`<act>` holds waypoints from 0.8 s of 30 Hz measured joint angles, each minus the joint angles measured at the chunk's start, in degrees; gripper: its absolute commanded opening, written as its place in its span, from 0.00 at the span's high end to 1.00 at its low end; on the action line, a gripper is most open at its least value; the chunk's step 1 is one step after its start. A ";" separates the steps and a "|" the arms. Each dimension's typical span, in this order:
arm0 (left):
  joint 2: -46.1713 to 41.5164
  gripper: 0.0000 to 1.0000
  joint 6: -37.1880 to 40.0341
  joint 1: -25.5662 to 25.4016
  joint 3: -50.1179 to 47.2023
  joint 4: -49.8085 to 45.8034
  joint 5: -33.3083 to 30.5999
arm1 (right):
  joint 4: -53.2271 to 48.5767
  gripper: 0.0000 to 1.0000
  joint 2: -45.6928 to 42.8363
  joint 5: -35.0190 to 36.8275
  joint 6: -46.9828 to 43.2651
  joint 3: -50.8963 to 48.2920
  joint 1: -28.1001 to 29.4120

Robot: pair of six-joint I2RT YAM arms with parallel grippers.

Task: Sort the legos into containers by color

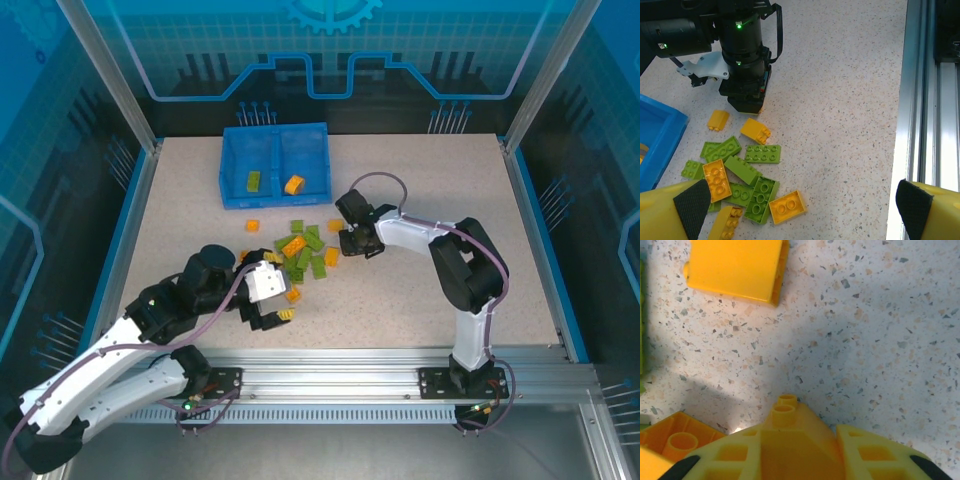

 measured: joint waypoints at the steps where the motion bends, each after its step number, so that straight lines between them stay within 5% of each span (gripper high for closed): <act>1: -0.22 0.01 0.02 0.00 -0.07 0.09 0.00 | -0.15 0.71 -0.59 0.39 -0.09 0.00 0.17; 9: -6.03 0.01 -0.33 0.00 -2.43 4.57 -3.91 | 2.99 0.71 -16.28 3.65 -3.32 1.75 7.32; 12: -8.20 0.01 -2.08 0.39 -2.89 7.63 -8.35 | 6.14 0.70 -16.02 4.17 -5.22 7.28 9.20; 24: -8.37 0.01 -10.86 7.32 -2.82 13.73 -20.76 | 5.03 0.70 19.15 10.32 -12.87 46.47 7.06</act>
